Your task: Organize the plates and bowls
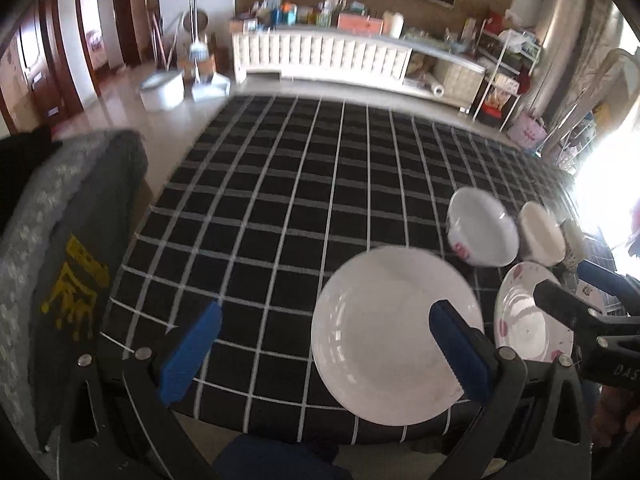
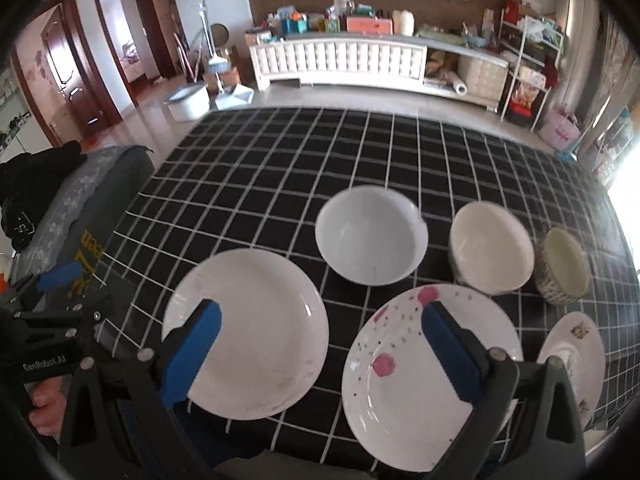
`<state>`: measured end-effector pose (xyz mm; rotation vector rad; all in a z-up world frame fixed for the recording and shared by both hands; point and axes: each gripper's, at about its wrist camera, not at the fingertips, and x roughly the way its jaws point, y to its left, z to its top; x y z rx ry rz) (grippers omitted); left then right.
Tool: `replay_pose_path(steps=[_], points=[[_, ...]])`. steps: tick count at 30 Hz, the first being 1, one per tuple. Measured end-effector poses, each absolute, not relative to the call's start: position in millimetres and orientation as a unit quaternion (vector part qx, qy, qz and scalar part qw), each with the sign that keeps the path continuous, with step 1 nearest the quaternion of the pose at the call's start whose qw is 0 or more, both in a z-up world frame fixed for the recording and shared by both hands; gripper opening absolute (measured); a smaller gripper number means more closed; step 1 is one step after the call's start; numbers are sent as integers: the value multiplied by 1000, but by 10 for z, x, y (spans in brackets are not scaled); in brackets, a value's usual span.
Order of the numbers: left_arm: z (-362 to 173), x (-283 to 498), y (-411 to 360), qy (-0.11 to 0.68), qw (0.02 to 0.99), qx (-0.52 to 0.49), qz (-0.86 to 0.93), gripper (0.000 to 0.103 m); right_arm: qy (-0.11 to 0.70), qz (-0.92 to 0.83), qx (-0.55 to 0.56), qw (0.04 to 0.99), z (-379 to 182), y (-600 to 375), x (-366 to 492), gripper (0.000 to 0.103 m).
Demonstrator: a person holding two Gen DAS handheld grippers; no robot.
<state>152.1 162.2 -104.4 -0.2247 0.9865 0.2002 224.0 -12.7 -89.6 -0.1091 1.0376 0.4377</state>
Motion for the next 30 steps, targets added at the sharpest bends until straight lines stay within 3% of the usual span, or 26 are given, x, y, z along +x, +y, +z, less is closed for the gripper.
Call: replay_pose_path(steps=[3,6,10,17,20,24,26,30], points=[[-1277,1588,1623,497,855,-113,96,102,522,211,-53,825,-1104,-92,2297,93],[-1467,1637,1635,519,842,-110,102,91,546,213,-60,808,-1300,-59,2334,85],[-1683,1691,1720,542,825,-126,103,82,562,215,-69,795,-1471,-17,2388,67],[-1868,1744,1759,559,810,-143,98,74,569,219,-80,789,-1640,16,2460,62],[-1955,1759,1763,569,802,-151,101,67,567,224,-84,788,-1699,22,2452,46],[-2022,1732,1706,578,798,-145,95,48,576,226,-82,781,-1764,-6,2441,35],[-2077,1751,1678,591,788,-148,90,26,580,221,-85,779,-1795,-2,2426,32],[-2127,1787,1594,596,784,-147,87,23,573,215,-106,784,-1783,12,2398,31]])
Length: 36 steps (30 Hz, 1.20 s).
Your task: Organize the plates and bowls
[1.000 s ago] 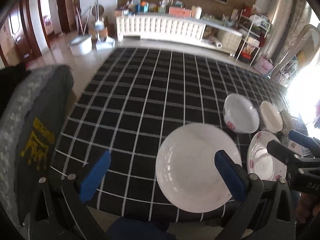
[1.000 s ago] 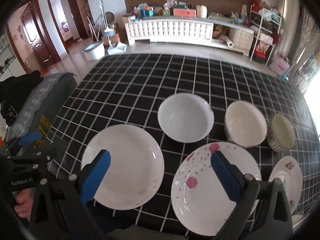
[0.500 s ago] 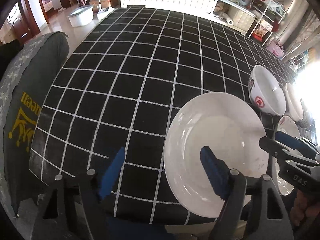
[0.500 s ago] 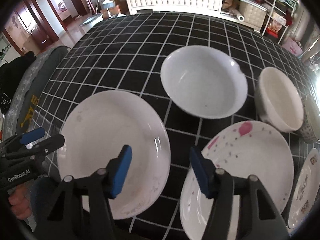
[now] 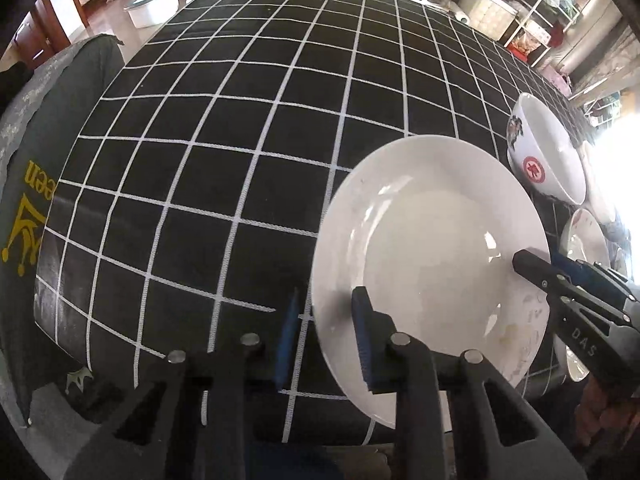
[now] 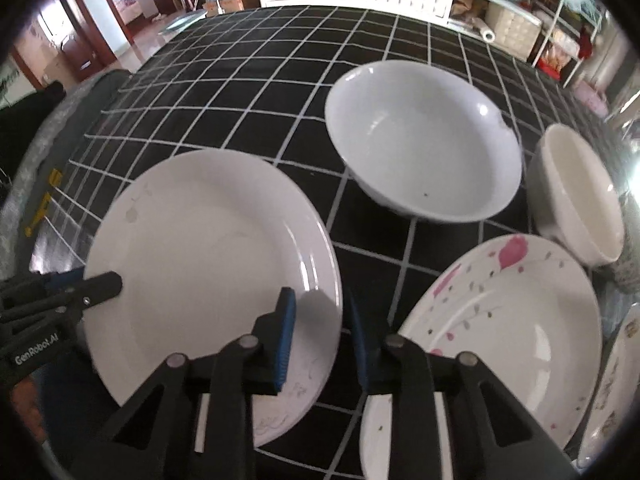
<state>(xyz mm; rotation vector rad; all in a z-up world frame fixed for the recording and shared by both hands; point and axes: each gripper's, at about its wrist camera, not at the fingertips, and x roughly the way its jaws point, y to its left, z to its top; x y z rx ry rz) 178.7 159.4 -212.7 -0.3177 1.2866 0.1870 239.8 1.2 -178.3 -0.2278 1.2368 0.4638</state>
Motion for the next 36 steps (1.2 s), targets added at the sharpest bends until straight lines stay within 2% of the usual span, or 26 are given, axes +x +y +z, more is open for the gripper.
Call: replay_pose_path(steps=[5,11,28,36], points=[[-2139,1814,1478,596,787,-132,89,19,579,218,-89,780,-1820,3,2411,28],[-2114,1777,1477,592,787,-145,92,19,561,222,-97,791,-1779,103,2335,28],[-2132,1775,1470,593,786,-135,113,19,578,227,-91,778,-1802,49,2424,28],[-1872,1677,1445,579,794,-131,130,19,549,235,-53,801,-1393,-207,2291,28]])
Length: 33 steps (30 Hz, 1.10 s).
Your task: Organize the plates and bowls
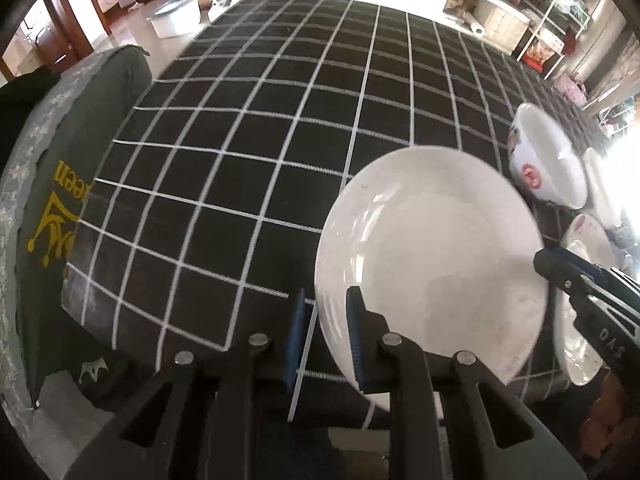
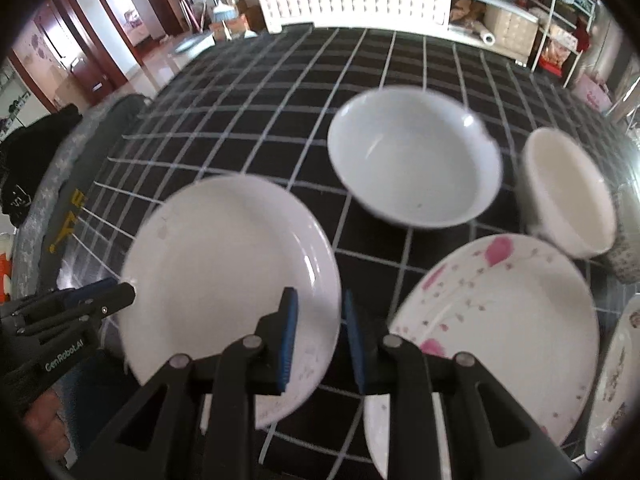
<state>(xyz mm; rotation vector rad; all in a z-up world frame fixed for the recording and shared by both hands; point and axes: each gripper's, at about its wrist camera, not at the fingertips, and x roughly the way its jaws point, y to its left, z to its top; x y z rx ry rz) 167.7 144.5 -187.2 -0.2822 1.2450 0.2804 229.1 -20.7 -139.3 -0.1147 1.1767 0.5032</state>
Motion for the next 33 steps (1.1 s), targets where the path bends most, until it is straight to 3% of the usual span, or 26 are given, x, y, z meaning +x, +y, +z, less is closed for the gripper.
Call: replay_pose_path(steps=[9,17,33], points=[[-1251,1503,1000,534,833,-122,81,19,518,215,-15,828,-952,-752,2056,29],[-1056,1499,378,522,846,-112,9,19,506,174,10,845,-853,-1360,1948,29],[-1463,1880,-220,558,823,-102,-36,19,535,118,35,836,-1294,-2086,2187,29]])
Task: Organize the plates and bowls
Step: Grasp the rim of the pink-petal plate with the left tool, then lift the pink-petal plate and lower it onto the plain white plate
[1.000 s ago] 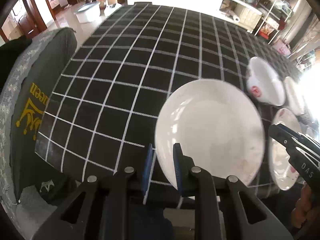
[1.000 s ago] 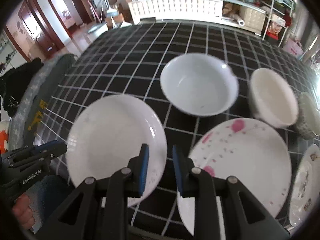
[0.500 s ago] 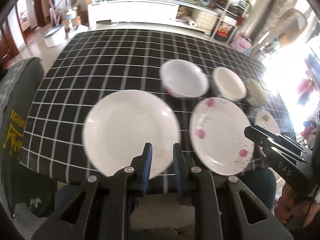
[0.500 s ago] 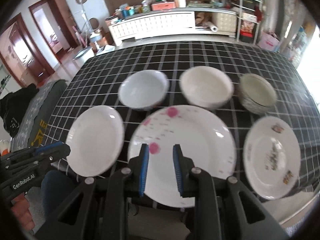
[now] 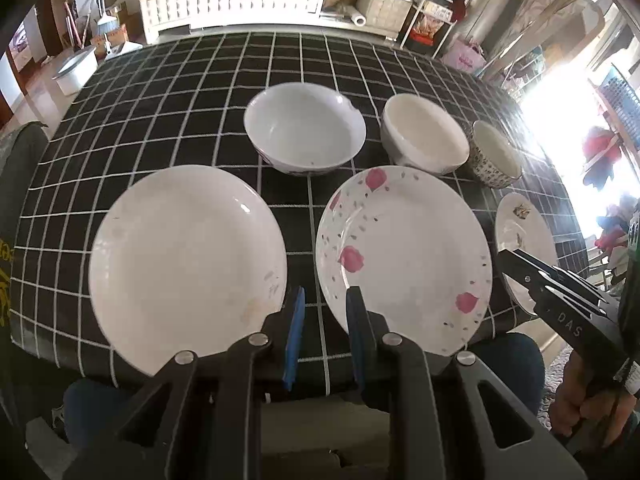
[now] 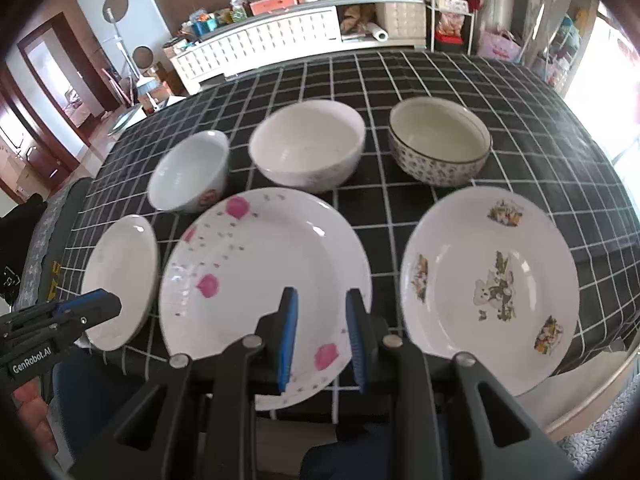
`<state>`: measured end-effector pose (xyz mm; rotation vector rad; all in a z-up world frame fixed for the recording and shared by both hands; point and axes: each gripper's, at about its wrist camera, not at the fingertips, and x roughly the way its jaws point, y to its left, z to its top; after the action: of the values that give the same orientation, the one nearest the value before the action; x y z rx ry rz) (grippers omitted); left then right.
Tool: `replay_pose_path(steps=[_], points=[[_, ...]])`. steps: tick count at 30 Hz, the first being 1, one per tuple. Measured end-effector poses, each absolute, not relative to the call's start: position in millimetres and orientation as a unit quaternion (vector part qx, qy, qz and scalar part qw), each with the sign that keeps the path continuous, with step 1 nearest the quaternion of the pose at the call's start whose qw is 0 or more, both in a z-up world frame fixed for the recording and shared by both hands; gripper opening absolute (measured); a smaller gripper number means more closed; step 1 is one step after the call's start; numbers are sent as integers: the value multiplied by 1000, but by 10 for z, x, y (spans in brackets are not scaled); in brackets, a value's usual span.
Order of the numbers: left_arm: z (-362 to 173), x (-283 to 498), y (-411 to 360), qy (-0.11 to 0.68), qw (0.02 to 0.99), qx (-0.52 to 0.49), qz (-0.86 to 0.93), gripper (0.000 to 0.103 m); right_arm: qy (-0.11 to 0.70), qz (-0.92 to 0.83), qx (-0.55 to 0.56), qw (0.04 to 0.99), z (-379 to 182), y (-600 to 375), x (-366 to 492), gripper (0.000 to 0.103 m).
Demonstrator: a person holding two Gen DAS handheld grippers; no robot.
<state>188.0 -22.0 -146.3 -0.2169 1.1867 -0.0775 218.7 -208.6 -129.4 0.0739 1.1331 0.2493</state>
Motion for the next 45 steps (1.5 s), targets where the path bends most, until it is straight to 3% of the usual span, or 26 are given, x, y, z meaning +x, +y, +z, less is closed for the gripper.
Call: replay_pose_path(steps=[19,22,45], points=[[-2040,2329,-347,598,795,-84,-48,18,565,114,27,817,-1675,-2102,2429,28],[-2063,2334,-348,597,798,-77,-42,13,566,108,20,817,-1677,-2077,2441,28],[-2001,2204,-318,593,799,-90,-36,14,555,107,29,824,-1494,-2082,2371,28]])
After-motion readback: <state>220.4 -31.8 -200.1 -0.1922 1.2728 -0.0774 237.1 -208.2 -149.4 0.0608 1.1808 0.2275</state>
